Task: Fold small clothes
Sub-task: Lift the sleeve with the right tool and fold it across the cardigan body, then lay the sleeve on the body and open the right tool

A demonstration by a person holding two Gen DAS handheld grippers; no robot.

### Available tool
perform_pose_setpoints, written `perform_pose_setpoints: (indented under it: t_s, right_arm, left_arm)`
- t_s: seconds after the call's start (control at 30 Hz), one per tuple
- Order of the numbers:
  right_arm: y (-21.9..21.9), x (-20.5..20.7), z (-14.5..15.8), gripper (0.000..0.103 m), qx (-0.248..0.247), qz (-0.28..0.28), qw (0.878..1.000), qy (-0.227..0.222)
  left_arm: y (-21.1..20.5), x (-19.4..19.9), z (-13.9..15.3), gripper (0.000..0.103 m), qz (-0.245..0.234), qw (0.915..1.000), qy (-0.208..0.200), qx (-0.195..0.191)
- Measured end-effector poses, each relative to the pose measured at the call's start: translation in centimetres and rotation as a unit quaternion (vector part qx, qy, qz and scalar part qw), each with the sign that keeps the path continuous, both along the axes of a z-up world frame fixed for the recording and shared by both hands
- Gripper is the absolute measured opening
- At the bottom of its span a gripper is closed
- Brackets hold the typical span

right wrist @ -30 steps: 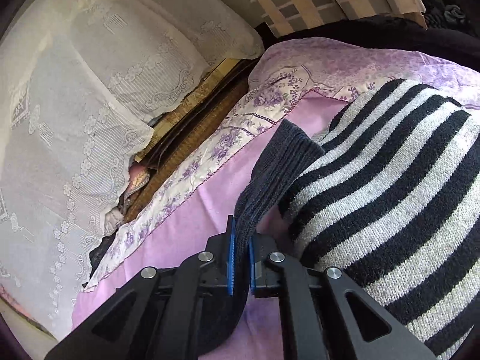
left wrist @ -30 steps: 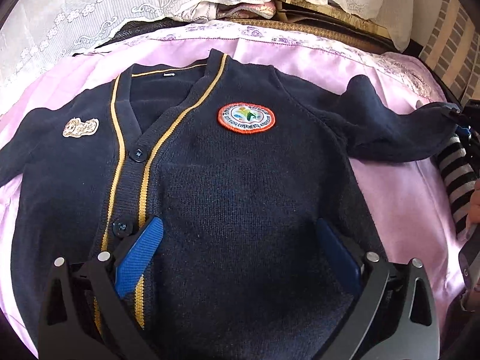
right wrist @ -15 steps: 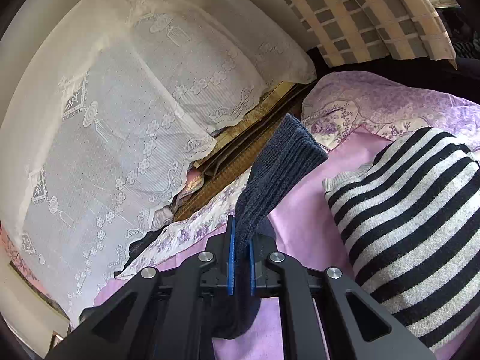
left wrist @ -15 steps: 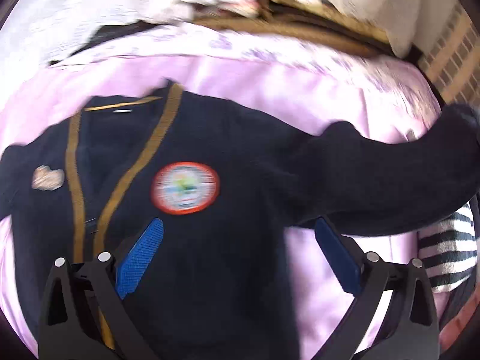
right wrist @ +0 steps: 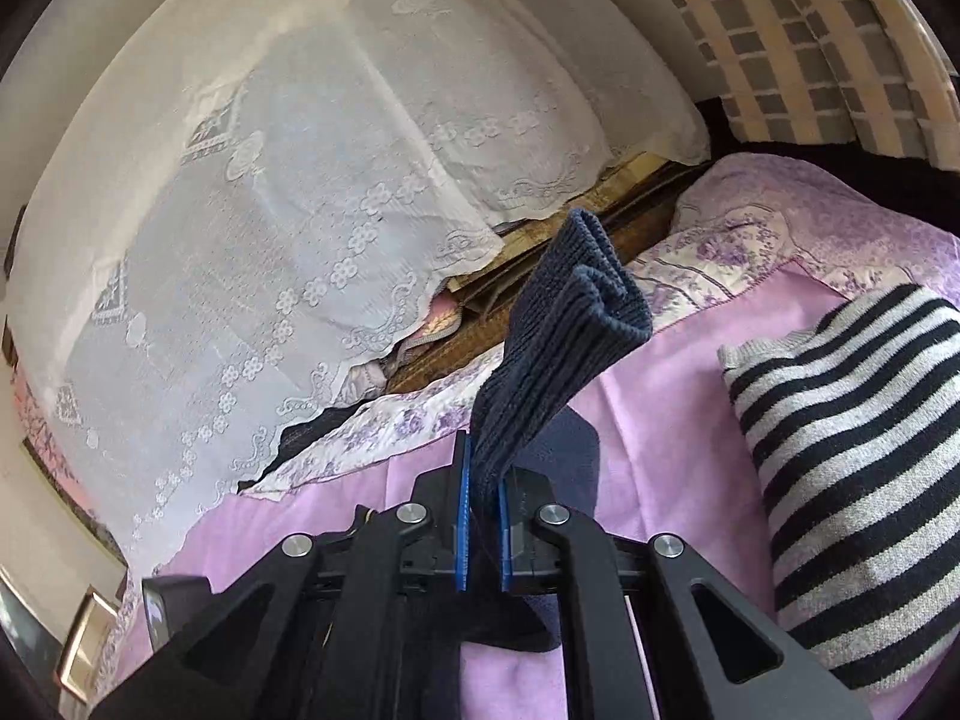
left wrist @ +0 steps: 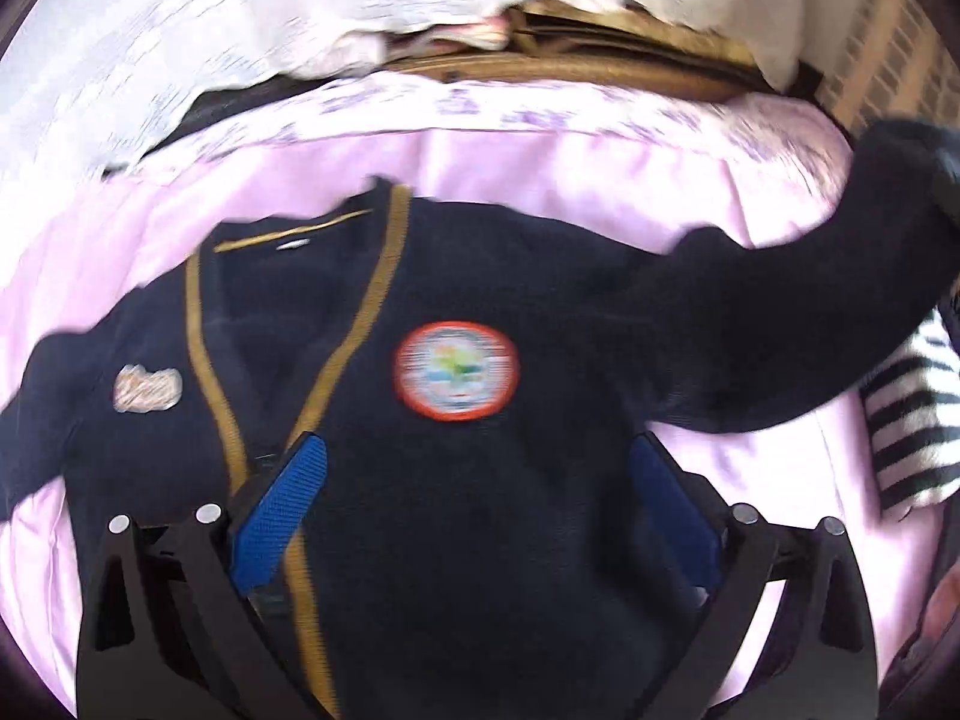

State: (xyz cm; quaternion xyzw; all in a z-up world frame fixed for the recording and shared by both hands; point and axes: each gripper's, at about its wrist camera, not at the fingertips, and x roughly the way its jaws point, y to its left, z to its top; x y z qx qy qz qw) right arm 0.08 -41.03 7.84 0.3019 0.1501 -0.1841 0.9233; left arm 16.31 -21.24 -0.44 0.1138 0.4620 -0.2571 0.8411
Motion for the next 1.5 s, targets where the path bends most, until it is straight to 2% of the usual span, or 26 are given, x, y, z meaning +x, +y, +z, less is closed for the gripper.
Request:
perform_pose_setpoints:
  t_s: [0.07,0.17,0.27,0.47,0.63,0.77,0.93,1.03,1.1,1.17,1.23,1.37,1.5]
  right_arm:
    - [2.2,1.0,0.4,0.008,-0.026,0.025,0.999,0.006]
    - [5.7,3.1,0.5,0.008,-0.061,0.064,0.996,0.02]
    - [9.0,5.3,0.4,0.008,-0.086,0.096,0.991,0.031]
    - [14.5,10.1,-0.6,0.008,-0.1,0.161,0.98,0.056]
    - [18.5,14.0,-2.1,0.008,-0.119,0.203,0.969,0.078]
    - [20.7,16.5,-2.9,0.008,-0.116,0.225,0.964,0.081]
    - [23.2,18.3,-3.9,0.009,-0.139,0.246,0.955,0.087]
    - [23.9,18.7,-4.8,0.011,-0.15,0.26,0.949,0.092]
    - [23.7,18.7,-4.9,0.012,-0.14,0.272,0.948,0.089]
    - [23.4,18.6,-4.7,0.021,-0.121,0.288,0.946,0.084]
    - [23.2,18.0,-4.2,0.023,-0.119,0.291,0.946,0.076]
    - [21.4,16.0,-2.5,0.023,-0.136,0.265,0.953,0.061]
    - [17.4,14.7,-2.7,0.023,-0.125,0.213,0.965,0.087]
  left_arm:
    - [3.4,2.1,0.4,0.098,0.033,0.9983,0.028,-0.038]
    - [7.7,4.9,0.3,0.098,0.083,0.9895,0.068,-0.096]
    - [10.1,6.3,-1.0,0.098,0.097,0.9797,0.108,-0.138]
    - [10.6,7.2,-3.2,0.098,0.088,0.9792,0.116,-0.141]
    - [11.6,8.6,-3.1,0.098,0.071,0.9797,0.105,-0.155]
    - [14.0,10.2,-2.6,0.098,0.106,0.9772,0.079,-0.167]
    - [16.4,11.2,-2.6,0.099,0.161,0.9776,0.032,-0.133]
    - [17.0,11.4,-3.0,0.098,0.177,0.9778,0.025,-0.11]
    - [17.3,11.1,-3.1,0.098,0.184,0.9764,0.019,-0.11]
    - [17.7,10.8,-3.0,0.098,0.193,0.9744,0.011,-0.114]
    - [18.4,10.5,-2.7,0.098,0.203,0.9711,0.01,-0.125]
    - [20.4,9.9,-2.3,0.098,0.226,0.9586,0.024,-0.171]
    - [22.7,9.1,-0.9,0.098,0.264,0.9397,0.01,-0.217]
